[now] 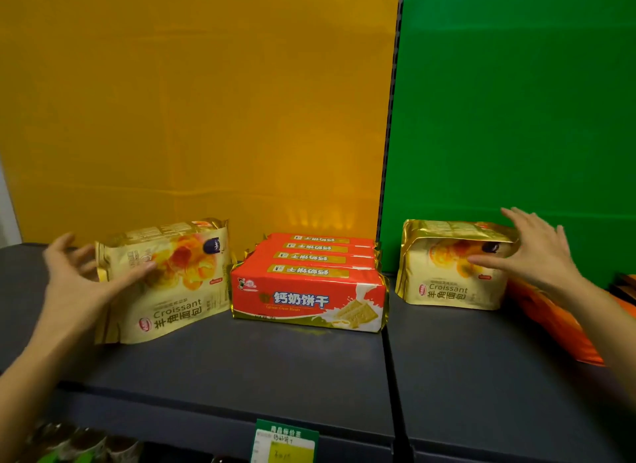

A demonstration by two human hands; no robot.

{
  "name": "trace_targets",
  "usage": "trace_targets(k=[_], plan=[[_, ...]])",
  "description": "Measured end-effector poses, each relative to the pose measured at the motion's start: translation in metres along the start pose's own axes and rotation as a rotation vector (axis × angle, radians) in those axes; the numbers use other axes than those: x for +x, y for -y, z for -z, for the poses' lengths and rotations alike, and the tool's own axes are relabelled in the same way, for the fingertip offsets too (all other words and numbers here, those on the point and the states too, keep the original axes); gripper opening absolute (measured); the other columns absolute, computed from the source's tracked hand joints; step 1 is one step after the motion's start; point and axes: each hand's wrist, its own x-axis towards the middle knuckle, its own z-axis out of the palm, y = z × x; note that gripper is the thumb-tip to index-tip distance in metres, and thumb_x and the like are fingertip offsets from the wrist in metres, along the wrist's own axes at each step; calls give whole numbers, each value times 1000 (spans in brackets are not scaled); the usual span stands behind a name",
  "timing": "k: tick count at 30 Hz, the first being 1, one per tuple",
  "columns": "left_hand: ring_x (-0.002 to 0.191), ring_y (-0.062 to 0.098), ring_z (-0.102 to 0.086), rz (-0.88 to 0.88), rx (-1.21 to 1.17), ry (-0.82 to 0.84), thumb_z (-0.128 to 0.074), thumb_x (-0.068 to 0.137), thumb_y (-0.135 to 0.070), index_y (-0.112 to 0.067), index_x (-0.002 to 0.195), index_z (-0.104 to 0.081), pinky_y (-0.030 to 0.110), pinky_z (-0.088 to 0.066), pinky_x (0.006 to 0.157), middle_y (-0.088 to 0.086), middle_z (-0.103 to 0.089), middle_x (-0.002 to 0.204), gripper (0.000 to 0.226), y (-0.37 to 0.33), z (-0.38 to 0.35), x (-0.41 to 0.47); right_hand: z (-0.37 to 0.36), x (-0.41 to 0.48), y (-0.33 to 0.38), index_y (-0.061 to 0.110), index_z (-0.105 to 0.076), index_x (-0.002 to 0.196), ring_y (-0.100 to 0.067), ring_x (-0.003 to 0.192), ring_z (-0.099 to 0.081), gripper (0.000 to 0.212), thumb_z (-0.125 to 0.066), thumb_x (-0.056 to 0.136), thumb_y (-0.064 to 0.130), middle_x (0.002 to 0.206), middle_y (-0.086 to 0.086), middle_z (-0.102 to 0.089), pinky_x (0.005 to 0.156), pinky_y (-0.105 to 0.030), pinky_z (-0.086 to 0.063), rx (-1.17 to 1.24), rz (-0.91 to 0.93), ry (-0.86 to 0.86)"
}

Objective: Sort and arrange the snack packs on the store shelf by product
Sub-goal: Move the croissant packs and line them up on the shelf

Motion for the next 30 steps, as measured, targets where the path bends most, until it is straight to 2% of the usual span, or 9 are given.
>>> trace_targets(k=[3,8,13,17,20,24,26,28,30], plan=[[117,26,-53,137,-113,199,-90,35,-39,-29,140,-24,52,-45,96,6,-48,136,124,-18,-13,-16,1,9,3,26,-28,145,-31,139,-30,121,-46,44,91,155,-1,-26,112,-49,-23,-168,53,151],[101,27,-64,243,-146,213,-89,24,-43,-24,128,-43,54,-53,86,6,-62,120,116,-13,-13,-18,6,17,6,23,-32,143,-34,127,-46,121,-49,39,82,143,-10,-46,102,-46,-39,-151,41,136],[95,26,-67,246,-186,192,-92,31,-39,-22,121,-53,51,-54,84,6,-67,112,99,-12,-13,-18,17,7,13,23,-47,131,-32,118,-53,151,-37,0,97,130,-11,-57,91,-40,-44,34,-27,193],[96,28,-65,217,-239,155,-84,51,-22,-17,120,-54,45,-53,83,10,-66,114,76,-11,-8,-20,19,-6,14,21,-54,119,-26,105,-53,133,-59,3,87,112,-4,-56,82,-35,-44,333,-79,161],[98,30,-65,181,-270,158,-81,47,-24,-22,116,-54,47,-52,84,7,-66,107,74,-11,0,-20,9,-24,17,19,-50,125,-16,95,-52,110,-88,27,51,122,-7,-54,77,-30,-44,699,-152,121],[100,30,-66,165,-352,200,-85,36,-32,-33,105,-60,55,-50,87,5,-68,110,73,-20,17,-11,-7,-39,21,21,-55,121,-12,91,-61,130,-83,0,60,107,-1,-64,70,-25,-53,1008,-224,27],[97,27,-67,129,-333,241,-88,29,-42,-35,100,-62,55,-51,85,2,-70,108,76,-30,22,-5,-6,-46,32,20,-57,118,-14,90,-63,121,-85,7,57,98,4,-66,71,-26,-54,1081,-209,-43],[95,24,-68,70,-300,278,-89,26,-47,-34,101,-62,52,-53,83,-1,-70,106,81,-42,23,0,-2,-52,46,21,-57,112,-22,96,-64,86,-89,35,43,92,5,-65,73,-28,-52,1126,-214,-121],[94,19,-66,-4,-297,296,-87,37,-39,-33,102,-59,45,-56,78,-5,-68,105,72,-59,15,-1,6,-57,52,22,-57,102,-26,100,-63,51,-83,59,29,89,6,-64,79,-36,-54,1130,-244,-235]])
